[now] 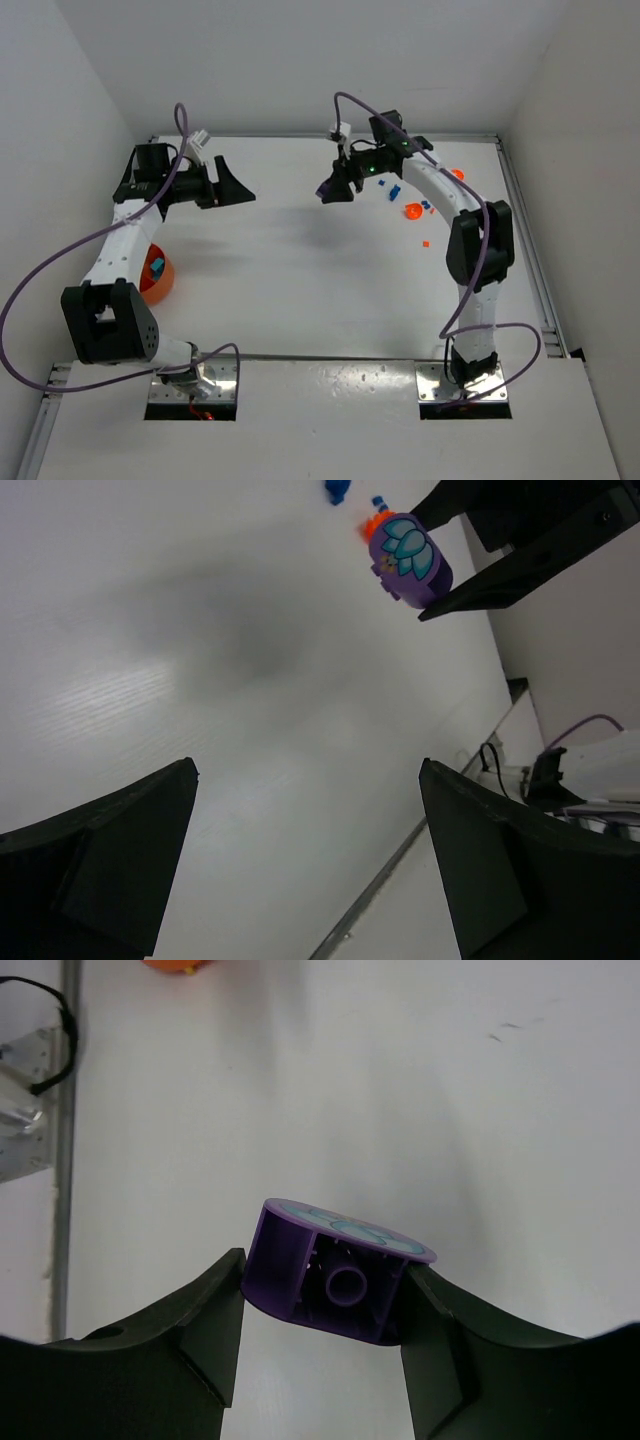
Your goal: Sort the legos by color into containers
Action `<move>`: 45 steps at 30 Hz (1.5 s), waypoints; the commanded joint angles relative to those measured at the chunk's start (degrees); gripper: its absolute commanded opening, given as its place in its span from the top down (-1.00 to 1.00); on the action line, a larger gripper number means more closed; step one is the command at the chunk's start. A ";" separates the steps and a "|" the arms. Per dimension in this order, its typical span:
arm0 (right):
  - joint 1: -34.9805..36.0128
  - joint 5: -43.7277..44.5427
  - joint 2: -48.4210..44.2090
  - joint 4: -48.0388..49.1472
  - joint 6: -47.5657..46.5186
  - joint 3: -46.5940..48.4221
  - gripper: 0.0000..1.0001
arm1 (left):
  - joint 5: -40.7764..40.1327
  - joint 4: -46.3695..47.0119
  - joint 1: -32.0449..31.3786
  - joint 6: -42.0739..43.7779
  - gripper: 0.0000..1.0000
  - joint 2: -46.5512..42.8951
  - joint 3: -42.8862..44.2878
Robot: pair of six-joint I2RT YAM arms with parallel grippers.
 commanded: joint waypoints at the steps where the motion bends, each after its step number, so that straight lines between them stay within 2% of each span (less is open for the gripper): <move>1: 2.15 -5.15 -5.55 14.30 7.12 -4.57 0.41 | 9.95 8.31 0.02 -7.92 -0.99 -1.71 -3.44; 3: 4.87 -5.15 -7.05 17.70 5.84 -6.87 0.41 | 14.09 10.35 0.02 -10.14 -0.95 -1.71 -4.16; 6: 8.38 -3.14 -6.10 9.74 -5.66 -3.28 0.41 | 12.53 10.36 -1.12 -10.68 -0.93 -1.71 -3.55; 7: 9.09 -2.60 -4.43 3.53 -8.30 -1.52 0.41 | 11.47 9.57 -2.25 -8.50 -0.93 -2.23 -2.76; 8: 9.71 -1.55 -3.63 0.86 -12.41 1.89 0.41 | 8.16 7.30 -2.96 -7.17 -0.93 -2.24 -1.63; 12: 12.43 3.81 -3.01 -2.42 -15.09 4.12 0.41 | -3.36 3.15 -6.04 -1.46 -0.88 -3.91 -0.47; 13: 13.57 4.78 -3.01 -2.42 -15.70 4.12 0.41 | -4.87 2.37 -6.83 -0.93 -0.77 -4.52 -0.47; 16: 15.25 7.77 -2.49 -2.32 -15.09 7.52 0.41 | -11.20 1.21 -7.45 -0.31 -0.60 -4.52 -0.47; 17: 16.12 8.64 -1.87 -4.68 -15.09 8.94 0.41 | -12.08 1.21 -7.45 -0.31 -0.60 -4.52 -0.47; 20: 17.36 10.06 0.94 -8.99 -13.60 14.04 0.41 | -12.09 1.21 -8.32 -0.31 -0.55 -5.05 0.06; 23: 17.89 9.54 0.95 -8.48 -11.67 14.06 0.47 | -9.64 2.87 -8.94 -0.31 -0.52 -5.05 0.06; 26: 17.89 8.22 -1.77 -1.91 -9.12 7.83 0.48 | -2.71 5.43 -9.47 -2.94 -0.43 -5.05 -1.17; 28: 18.41 6.90 -4.50 3.72 -8.50 2.75 0.48 | 4.65 8.22 -9.47 -4.87 -0.43 -4.53 -1.70; 31: 17.89 4.53 -6.96 10.75 -5.69 -2.72 0.50 | 10.38 11.67 -9.47 -8.03 -0.43 -4.52 -2.84; 35: 17.27 4.52 -9.50 19.36 -2.27 -9.40 0.52 | 14.79 14.49 -9.47 -11.20 -0.57 -4.52 -4.34; 37: 17.27 6.35 -10.12 23.75 2.45 -10.03 0.52 | 14.02 15.01 -9.47 -11.73 -0.57 -4.52 -5.83; 38: 17.27 6.98 -9.26 23.77 3.79 -9.34 0.52 | 11.05 15.01 -9.47 -11.73 -0.57 -4.52 -5.83; 40: 17.27 7.50 -7.24 19.50 5.64 -3.99 0.55 | 5.52 12.22 -9.47 -7.80 -0.54 -5.14 -5.83; 41: 17.27 8.21 -6.10 17.99 8.70 -1.79 0.57 | 0.00 9.50 -9.47 -6.65 -0.54 -6.01 -5.31; 45: 17.80 8.49 -1.00 10.34 14.61 8.94 0.63 | -9.79 5.43 -9.47 -3.48 -0.48 -6.54 -3.12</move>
